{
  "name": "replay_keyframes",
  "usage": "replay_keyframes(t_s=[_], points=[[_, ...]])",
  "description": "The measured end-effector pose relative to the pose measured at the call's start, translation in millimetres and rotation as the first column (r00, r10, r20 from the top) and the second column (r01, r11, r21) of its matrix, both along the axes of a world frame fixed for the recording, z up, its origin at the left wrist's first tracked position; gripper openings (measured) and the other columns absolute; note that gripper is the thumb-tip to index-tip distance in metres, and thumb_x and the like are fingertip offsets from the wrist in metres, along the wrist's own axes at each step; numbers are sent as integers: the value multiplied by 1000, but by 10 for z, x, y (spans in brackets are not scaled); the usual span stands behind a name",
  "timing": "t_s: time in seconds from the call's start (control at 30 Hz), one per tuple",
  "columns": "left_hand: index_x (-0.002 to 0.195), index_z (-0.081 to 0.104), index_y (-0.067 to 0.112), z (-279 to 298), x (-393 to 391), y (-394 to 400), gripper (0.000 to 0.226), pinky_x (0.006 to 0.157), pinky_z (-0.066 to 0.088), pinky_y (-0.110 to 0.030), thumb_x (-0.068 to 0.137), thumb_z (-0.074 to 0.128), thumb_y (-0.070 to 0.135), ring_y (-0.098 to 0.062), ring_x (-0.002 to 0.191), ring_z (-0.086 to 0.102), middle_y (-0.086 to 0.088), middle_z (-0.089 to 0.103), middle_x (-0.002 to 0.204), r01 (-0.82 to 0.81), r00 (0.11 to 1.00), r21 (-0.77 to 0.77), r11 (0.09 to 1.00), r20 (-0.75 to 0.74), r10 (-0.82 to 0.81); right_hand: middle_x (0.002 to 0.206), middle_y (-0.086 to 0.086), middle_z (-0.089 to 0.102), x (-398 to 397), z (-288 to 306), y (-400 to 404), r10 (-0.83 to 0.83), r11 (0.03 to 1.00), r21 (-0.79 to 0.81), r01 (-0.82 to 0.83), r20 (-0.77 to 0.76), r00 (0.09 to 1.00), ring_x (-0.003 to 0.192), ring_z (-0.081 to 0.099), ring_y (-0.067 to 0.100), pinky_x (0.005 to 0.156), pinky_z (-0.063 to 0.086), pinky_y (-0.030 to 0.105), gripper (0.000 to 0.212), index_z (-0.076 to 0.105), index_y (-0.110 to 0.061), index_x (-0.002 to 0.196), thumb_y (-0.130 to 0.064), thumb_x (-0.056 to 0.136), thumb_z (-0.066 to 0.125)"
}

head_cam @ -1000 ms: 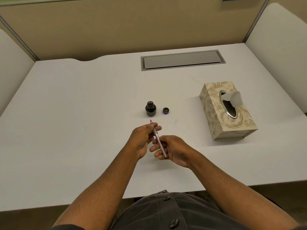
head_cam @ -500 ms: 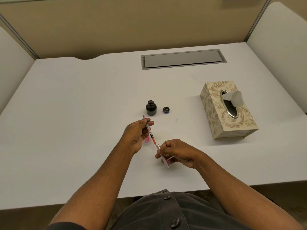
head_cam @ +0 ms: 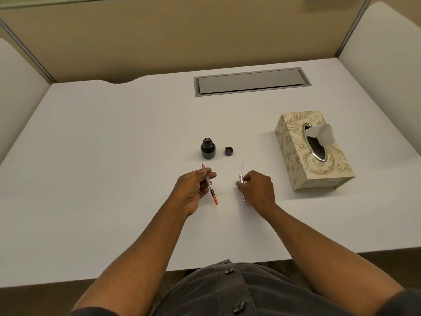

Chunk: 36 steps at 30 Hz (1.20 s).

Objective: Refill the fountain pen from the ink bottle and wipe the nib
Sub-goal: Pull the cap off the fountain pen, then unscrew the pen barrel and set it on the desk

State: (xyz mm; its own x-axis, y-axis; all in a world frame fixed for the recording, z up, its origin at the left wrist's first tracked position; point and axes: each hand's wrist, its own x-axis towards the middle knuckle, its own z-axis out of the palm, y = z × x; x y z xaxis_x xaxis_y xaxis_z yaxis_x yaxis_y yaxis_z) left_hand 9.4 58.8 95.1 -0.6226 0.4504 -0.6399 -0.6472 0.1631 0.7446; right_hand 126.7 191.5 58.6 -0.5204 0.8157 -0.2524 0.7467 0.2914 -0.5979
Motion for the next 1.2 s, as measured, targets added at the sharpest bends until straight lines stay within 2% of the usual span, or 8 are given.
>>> replay_keyframes(t_s=[0.07,0.17,0.7,1.03,1.2], points=[[99,68,11,-1,10,0,16,72,47,-27,96,54,15,-12,76,59,-7,73,97,5,1000,-4,1000,0,-5,84,5,67,-34,-28,-1,30,999,35,-32,35,999,71,61,20,64,48,28,20,64,-10,93,-28,86,68],[100,68,10,0,16,-5,16,73,47,-28,96,54,15,-12,78,60,-5,74,95,7,1000,-2,1000,-4,-7,92,9,68,-49,-58,0,84,993,79,-90,73,994,83,63,26,70,48,31,22,62,-7,97,-27,88,66],[102,68,10,-16,19,-17,17,73,48,-27,95,54,14,-12,80,60,-4,74,93,19,1000,-8,1000,-8,-19,97,11,67,-44,-79,6,73,990,115,-83,89,993,86,62,28,66,40,29,25,60,-7,99,-29,89,64],[100,68,11,-3,19,-8,16,74,47,-27,96,53,15,-11,78,61,-4,74,91,22,1000,3,1000,-18,-22,97,12,67,-48,-100,13,57,990,120,-69,106,993,88,62,30,67,43,30,27,59,-7,101,-29,87,65],[99,68,11,-7,6,0,16,73,47,-28,96,53,15,-12,79,61,-3,74,90,27,999,-1,1000,-23,-27,102,12,68,-34,-119,7,42,988,144,-54,85,996,91,65,31,74,51,35,41,56,-7,108,-36,83,70]])
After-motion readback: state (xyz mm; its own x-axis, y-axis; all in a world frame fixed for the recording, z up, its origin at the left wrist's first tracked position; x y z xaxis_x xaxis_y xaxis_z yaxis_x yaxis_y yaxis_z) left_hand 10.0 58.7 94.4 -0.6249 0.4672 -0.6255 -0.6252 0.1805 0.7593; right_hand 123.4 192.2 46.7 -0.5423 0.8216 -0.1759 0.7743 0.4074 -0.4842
